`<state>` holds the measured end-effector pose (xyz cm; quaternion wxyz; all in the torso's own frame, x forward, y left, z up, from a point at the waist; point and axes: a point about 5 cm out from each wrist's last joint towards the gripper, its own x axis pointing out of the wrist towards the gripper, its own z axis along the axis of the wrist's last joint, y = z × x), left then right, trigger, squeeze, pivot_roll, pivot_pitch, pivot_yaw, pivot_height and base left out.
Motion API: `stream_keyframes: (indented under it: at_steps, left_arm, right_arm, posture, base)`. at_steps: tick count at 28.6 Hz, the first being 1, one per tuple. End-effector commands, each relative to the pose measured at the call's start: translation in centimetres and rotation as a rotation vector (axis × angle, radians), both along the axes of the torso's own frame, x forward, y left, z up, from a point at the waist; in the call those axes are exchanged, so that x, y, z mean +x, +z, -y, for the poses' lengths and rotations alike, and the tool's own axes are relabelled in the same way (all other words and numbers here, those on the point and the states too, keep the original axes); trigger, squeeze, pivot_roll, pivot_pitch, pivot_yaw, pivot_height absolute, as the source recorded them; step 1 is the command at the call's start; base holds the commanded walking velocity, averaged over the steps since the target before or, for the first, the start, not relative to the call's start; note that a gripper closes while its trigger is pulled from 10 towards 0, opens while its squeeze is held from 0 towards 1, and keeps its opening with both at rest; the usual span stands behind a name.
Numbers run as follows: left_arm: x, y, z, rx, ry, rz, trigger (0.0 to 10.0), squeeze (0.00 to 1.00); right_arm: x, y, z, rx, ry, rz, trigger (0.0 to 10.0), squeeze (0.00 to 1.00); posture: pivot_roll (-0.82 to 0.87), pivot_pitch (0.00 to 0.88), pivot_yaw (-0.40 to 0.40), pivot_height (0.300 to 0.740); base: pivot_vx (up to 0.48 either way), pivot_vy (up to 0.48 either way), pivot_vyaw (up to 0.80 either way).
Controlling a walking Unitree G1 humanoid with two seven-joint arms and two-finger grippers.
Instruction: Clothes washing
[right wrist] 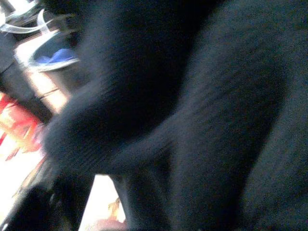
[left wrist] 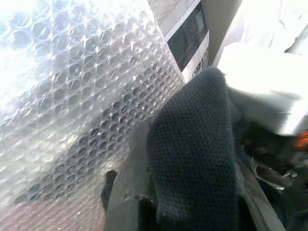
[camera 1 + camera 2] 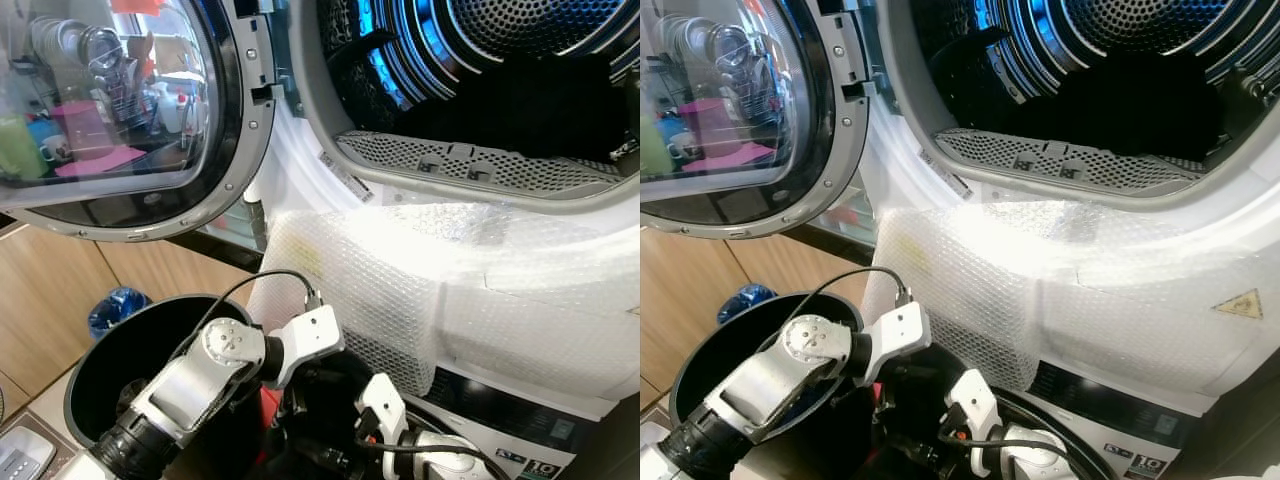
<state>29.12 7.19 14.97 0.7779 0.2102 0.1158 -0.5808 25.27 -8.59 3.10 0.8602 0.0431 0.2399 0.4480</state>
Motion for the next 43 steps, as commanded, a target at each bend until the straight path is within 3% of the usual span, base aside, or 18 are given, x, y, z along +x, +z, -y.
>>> stream_keyframes:
  at_steps: [1,2,4,14,24,25,26,28,29,30,31,43]
  left_arm:
    - [0.0,1.4,0.2,-0.049,-0.007,0.039,0.0,0.00]
    - [-0.1,1.2,0.2,-0.060,0.001,0.030,0.0,0.00]
    - [-0.2,1.2,0.3,-0.070,0.005,0.023,0.0,0.00]
    - [-0.6,1.2,1.2,-0.097,-0.010,0.004,0.0,0.00]
    - [-0.9,2.0,1.9,-0.128,-0.033,-0.002,0.0,0.00]
    - [-1.0,2.1,2.0,-0.134,-0.038,-0.003,0.0,0.00]
    - [-1.1,2.2,2.1,-0.140,-0.044,-0.005,0.0,0.00]
    - [-1.4,2.6,2.4,-0.156,-0.061,-0.014,0.0,0.00]
    - [-1.7,2.8,2.6,-0.168,-0.073,-0.024,0.0,0.00]
    - [-1.7,2.8,2.6,-0.168,-0.073,-0.024,0.0,0.00]
    - [-1.8,2.9,2.6,-0.171,-0.079,-0.028,0.0,0.00]
    - [-2.3,3.7,2.9,-0.199,-0.096,-0.045,0.0,0.00]
  right_arm:
    - [0.3,-0.4,-0.3,0.014,-0.054,-0.039,10.0,0.00]
    - [0.6,0.0,-0.5,0.101,-0.106,-0.078,10.0,0.00]
    - [0.6,0.4,-0.6,0.161,-0.118,-0.094,10.0,0.00]
    - [-0.5,1.4,-1.8,0.304,-0.078,-0.100,10.0,0.00]
    - [-1.3,0.5,-1.9,0.299,-0.086,-0.110,10.0,0.00]
    - [-1.5,0.4,-2.2,0.301,-0.080,-0.110,9.2,0.00]
    - [-1.5,0.3,-2.2,0.293,-0.082,-0.112,9.2,0.00]
    - [-1.4,-0.2,-2.3,0.260,-0.099,-0.111,6.7,0.00]
    - [-1.4,-0.3,-2.3,0.252,-0.097,-0.105,1.8,0.00]
    - [-1.4,-0.3,-2.3,0.252,-0.097,-0.105,1.8,0.00]
    - [-1.4,-0.2,-2.4,0.258,-0.097,-0.093,0.0,0.00]
    - [-0.5,-0.4,-2.3,0.275,-0.181,-0.050,0.0,0.00]
  posture:
    - [-0.02,0.017,0.111,0.740]
    - [-0.03,0.013,0.115,0.740]
    - [-0.03,0.014,0.116,0.740]
    - [-0.05,0.000,0.132,0.740]
    - [-0.05,0.000,0.150,0.740]
    - [-0.05,0.000,0.153,0.740]
    - [-0.05,0.000,0.153,0.740]
    - [-0.05,0.000,0.156,0.740]
    - [-0.04,0.000,0.159,0.740]
    - [-0.04,0.000,0.159,0.740]
    - [-0.04,0.000,0.162,0.740]
    - [-0.03,0.000,0.180,0.740]
  base:
    - [0.000,0.000,0.00]
    - [0.000,0.000,0.00]
    - [0.000,0.000,0.00]
    - [0.000,0.000,0.00]
    - [0.000,0.000,0.00]
    - [0.000,0.000,0.00]
    - [0.000,0.000,0.00]
    - [0.000,0.000,0.00]
    - [0.000,0.000,0.00]
    - [0.000,0.000,0.00]
    - [0.000,0.000,0.00]
    - [0.000,0.000,0.00]
